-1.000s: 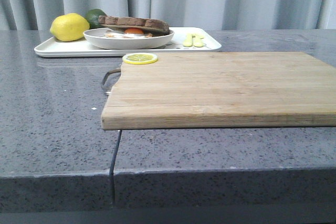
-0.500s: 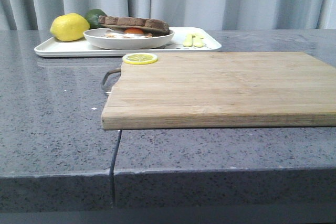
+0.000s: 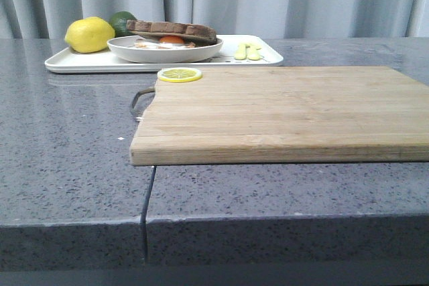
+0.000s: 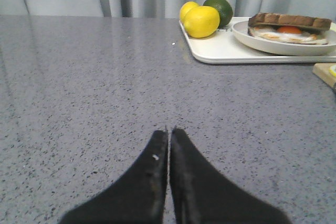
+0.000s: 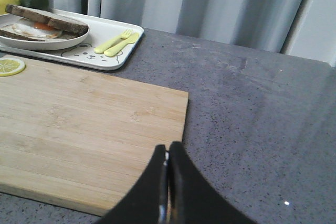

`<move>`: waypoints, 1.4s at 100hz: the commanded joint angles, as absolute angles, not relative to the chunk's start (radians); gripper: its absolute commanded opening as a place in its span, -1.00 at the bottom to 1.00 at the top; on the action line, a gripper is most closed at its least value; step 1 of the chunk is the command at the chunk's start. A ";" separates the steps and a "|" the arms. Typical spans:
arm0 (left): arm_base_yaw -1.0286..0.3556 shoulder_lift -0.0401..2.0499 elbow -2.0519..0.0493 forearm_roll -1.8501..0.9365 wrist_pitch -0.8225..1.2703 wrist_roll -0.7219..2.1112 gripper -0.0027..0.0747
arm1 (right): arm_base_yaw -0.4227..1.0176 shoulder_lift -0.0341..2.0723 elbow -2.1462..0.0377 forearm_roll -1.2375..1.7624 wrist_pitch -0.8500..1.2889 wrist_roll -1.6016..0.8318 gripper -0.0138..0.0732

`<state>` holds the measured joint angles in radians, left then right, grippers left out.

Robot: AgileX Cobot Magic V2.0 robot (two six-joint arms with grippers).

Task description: Place bread and move sandwich to tray

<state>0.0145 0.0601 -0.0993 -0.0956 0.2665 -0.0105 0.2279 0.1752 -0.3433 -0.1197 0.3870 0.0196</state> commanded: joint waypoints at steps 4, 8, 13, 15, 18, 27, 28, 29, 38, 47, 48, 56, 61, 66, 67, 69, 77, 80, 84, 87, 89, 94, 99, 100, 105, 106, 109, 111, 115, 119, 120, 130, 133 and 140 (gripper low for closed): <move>0.012 0.068 -0.076 -0.034 0.123 -0.075 -0.98 | 0.223 0.184 -0.368 -0.133 0.307 0.015 -0.95; 0.012 0.068 -0.063 -0.029 0.114 -0.075 -0.98 | 0.223 0.184 -0.368 -0.133 0.307 0.015 -0.95; 0.012 0.068 -0.047 -0.021 0.101 -0.075 -0.98 | 0.223 0.184 -0.368 -0.133 0.307 0.015 -0.95; 0.012 0.068 -0.043 -0.021 0.094 -0.075 -0.98 | 0.223 0.184 -0.368 -0.133 0.307 0.015 -0.95; 0.012 0.066 -0.031 -0.013 0.086 -0.075 -0.98 | 0.223 0.184 -0.368 -0.133 0.307 0.015 -0.95; 0.012 0.039 -0.010 0.000 0.079 -0.075 -0.98 | 0.223 0.184 -0.368 -0.133 0.307 0.015 -0.95; 0.012 0.033 -0.007 0.000 0.079 -0.075 -0.98 | 0.223 0.184 -0.368 -0.133 0.307 0.015 -0.95; 0.012 0.030 -0.007 0.000 0.079 -0.075 -0.98 | 0.223 0.184 -0.368 -0.133 0.307 0.015 -0.95; 0.012 -0.014 0.014 0.000 0.079 -0.075 -0.98 | 0.223 0.184 -0.368 -0.133 0.307 0.015 -0.95; 0.012 -0.039 0.016 0.000 0.101 -0.075 -0.98 | 0.223 0.184 -0.368 -0.133 0.307 0.015 -0.95; 0.012 -0.039 0.016 0.009 0.101 -0.075 -0.98 | 0.223 0.184 -0.368 -0.133 0.307 0.015 -0.95; 0.012 -0.039 0.016 0.023 0.101 -0.075 -0.98 | 0.223 0.184 -0.368 -0.133 0.307 0.015 -0.95; 0.012 -0.039 0.016 0.024 0.101 -0.075 -0.98 | 0.223 0.184 -0.368 -0.133 0.308 0.015 -0.95; 0.012 -0.039 0.016 0.024 0.101 -0.075 -0.98 | 0.223 0.184 -0.368 -0.133 0.308 0.015 -0.95; 0.012 -0.039 0.016 0.022 0.101 -0.075 -0.98 | 0.223 0.184 -0.368 -0.133 0.308 0.015 -0.95; 0.012 -0.039 0.016 0.016 0.101 -0.075 -0.98 | 0.223 0.184 -0.368 -0.133 0.308 0.015 -0.95; 0.012 -0.039 0.016 0.000 0.101 -0.075 -0.98 | 0.223 0.184 -0.368 -0.133 0.308 0.015 -0.95; 0.012 -0.039 0.016 0.000 0.101 -0.075 -0.98 | 0.223 0.184 -0.368 -0.133 0.308 0.015 -0.95; 0.012 -0.039 0.016 0.000 0.101 -0.075 -0.98 | 0.223 0.184 -0.368 -0.133 0.308 0.015 -0.95; 0.012 -0.039 0.016 0.000 0.101 -0.075 -0.98 | 0.223 0.184 -0.368 -0.133 0.308 0.015 -0.95; 0.012 -0.039 0.016 0.000 0.101 -0.075 -0.98 | 0.223 0.184 -0.368 -0.133 0.308 0.015 -0.95; 0.012 -0.039 0.016 0.000 0.101 -0.075 -0.98 | 0.223 0.184 -0.368 -0.133 0.308 0.015 -0.95; 0.012 -0.039 0.016 0.000 0.101 -0.075 -0.98 | 0.223 0.184 -0.368 -0.133 0.308 0.015 -0.95; 0.012 -0.039 0.016 0.000 0.101 -0.075 -0.98 | 0.223 0.184 -0.368 -0.133 0.308 0.015 -0.95; 0.012 -0.039 0.016 0.000 0.101 -0.075 -0.98 | 0.223 0.184 -0.368 -0.133 0.308 0.015 -0.95; 0.012 -0.039 0.016 0.000 0.101 -0.075 -0.98 | 0.223 0.184 -0.368 -0.133 0.308 0.015 -0.95; 0.012 -0.039 0.016 0.000 0.101 -0.075 -0.98 | 0.223 0.184 -0.368 -0.133 0.308 0.015 -0.95; 0.012 -0.039 0.016 0.000 0.101 -0.075 -0.98 | 0.223 0.184 -0.368 -0.133 0.308 0.015 -0.95; 0.012 -0.039 0.016 0.000 0.101 -0.075 -0.98 | 0.223 0.184 -0.368 -0.133 0.308 0.015 -0.95; 0.012 -0.039 0.016 0.000 0.101 -0.075 -0.98 | 0.223 0.184 -0.368 -0.133 0.308 0.015 -0.95; 0.012 -0.039 0.016 0.000 0.101 -0.075 -0.98 | 0.223 0.184 -0.368 -0.133 0.308 0.015 -0.95; 0.012 -0.039 0.016 0.000 0.101 -0.075 -0.98 | 0.223 0.184 -0.368 -0.133 0.308 0.015 -0.95; 0.012 -0.039 0.016 0.000 0.101 -0.075 -0.98 | 0.223 0.184 -0.368 -0.133 0.308 0.015 -0.95; 0.012 -0.039 0.016 0.000 0.101 -0.075 -0.98 | 0.223 0.184 -0.368 -0.133 0.308 0.015 -0.95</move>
<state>0.0145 -0.0049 0.0015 0.0089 0.1753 -0.0657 0.2279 0.1752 -0.3433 -0.1197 0.3870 0.0196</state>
